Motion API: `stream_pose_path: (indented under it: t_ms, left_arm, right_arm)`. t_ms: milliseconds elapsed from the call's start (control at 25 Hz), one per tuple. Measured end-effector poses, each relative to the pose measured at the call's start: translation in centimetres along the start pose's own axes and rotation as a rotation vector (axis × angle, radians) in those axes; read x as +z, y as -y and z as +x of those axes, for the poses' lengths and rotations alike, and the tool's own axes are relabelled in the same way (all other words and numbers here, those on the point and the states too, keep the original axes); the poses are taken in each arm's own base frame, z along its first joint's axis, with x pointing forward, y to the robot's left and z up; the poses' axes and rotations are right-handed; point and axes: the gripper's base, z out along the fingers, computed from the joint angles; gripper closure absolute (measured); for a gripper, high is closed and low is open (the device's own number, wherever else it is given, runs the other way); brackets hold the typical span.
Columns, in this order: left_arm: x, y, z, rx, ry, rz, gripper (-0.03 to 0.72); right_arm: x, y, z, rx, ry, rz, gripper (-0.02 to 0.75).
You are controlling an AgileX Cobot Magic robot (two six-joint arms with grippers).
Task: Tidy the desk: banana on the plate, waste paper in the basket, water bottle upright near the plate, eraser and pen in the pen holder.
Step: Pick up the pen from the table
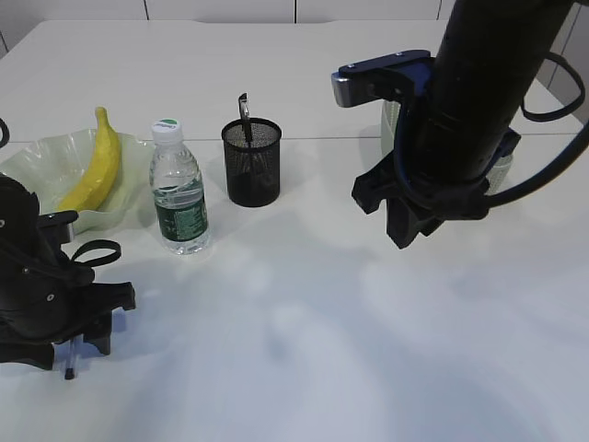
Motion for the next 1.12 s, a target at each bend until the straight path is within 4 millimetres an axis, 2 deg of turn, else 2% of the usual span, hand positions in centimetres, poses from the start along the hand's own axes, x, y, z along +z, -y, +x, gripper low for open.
stream_pose_path:
  t_ms: [1120]
  left_arm:
    - [0.48,0.17,0.46,0.009,-0.065,0.002,0.258]
  right_arm:
    - [0.0,-0.02,0.0,0.001,0.0,-0.002,0.507]
